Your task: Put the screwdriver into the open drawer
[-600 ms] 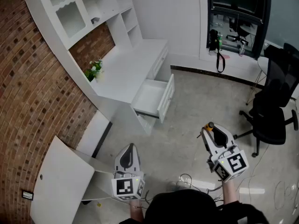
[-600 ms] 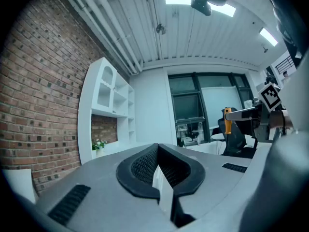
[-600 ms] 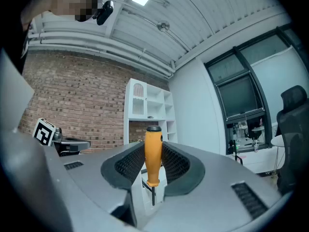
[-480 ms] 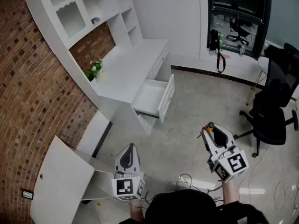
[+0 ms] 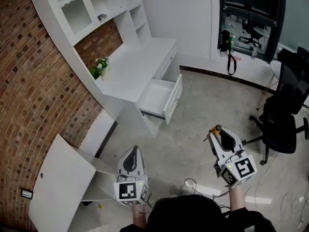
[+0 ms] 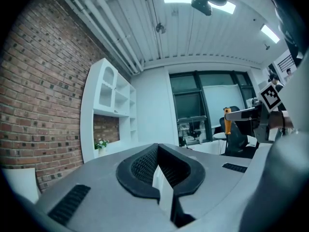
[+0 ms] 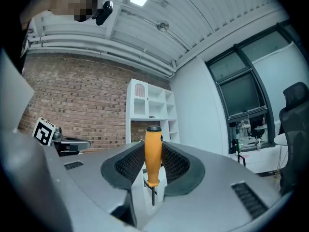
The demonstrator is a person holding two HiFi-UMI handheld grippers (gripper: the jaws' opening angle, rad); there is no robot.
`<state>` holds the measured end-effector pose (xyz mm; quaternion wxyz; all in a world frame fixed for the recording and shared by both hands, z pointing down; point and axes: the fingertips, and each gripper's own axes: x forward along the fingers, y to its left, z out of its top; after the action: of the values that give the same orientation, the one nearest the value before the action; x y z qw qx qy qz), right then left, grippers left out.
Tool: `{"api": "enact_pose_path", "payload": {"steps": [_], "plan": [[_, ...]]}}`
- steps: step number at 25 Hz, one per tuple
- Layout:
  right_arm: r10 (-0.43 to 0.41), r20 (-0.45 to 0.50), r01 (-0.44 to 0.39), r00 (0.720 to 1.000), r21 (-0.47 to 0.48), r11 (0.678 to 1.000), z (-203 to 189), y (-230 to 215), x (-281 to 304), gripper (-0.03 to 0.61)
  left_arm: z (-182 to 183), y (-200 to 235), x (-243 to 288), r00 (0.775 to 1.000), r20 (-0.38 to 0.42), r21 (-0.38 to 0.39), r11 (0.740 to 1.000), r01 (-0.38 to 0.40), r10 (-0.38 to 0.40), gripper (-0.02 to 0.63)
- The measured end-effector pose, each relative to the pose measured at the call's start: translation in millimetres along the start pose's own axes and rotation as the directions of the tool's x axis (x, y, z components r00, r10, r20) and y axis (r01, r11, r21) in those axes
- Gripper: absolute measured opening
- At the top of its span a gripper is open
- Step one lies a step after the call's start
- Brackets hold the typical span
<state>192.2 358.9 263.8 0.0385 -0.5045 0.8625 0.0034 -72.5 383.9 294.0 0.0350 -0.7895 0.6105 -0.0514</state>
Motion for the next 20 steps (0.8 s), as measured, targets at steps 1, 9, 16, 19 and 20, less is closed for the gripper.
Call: {"api": "enact_pose_path", "payload": {"steps": [1,9,16,19,20], "plan": [[0.003,-0.002,-0.003,1.000,0.001,1.000,-1,0,2,0.115,-1,0,0,1.000,-0.001,0.002,1.000,-0.001,0.001,0.009],[0.021,-0.021,-0.021,1.000,0.012,1.000,-10,-6,16,0.115,-9,8,4,0.999,-0.023,0.005,0.999,-0.032,0.032,0.008],[0.034,-0.033,-0.032,0.999,0.056,0.998,-22,-10,44,0.115,-23,23,24,0.998,-0.057,-0.010,0.999,-0.035,0.034,0.009],[0.038,-0.037,-0.035,0.999,0.068,0.997,-26,-13,65,0.115,-28,34,43,0.998,-0.058,-0.019,0.999,-0.026,0.025,0.009],[0.039,-0.040,-0.036,0.998,0.068,0.997,-28,-15,73,0.115,-29,37,51,0.998,-0.057,-0.025,0.999,-0.020,0.019,0.009]]}}
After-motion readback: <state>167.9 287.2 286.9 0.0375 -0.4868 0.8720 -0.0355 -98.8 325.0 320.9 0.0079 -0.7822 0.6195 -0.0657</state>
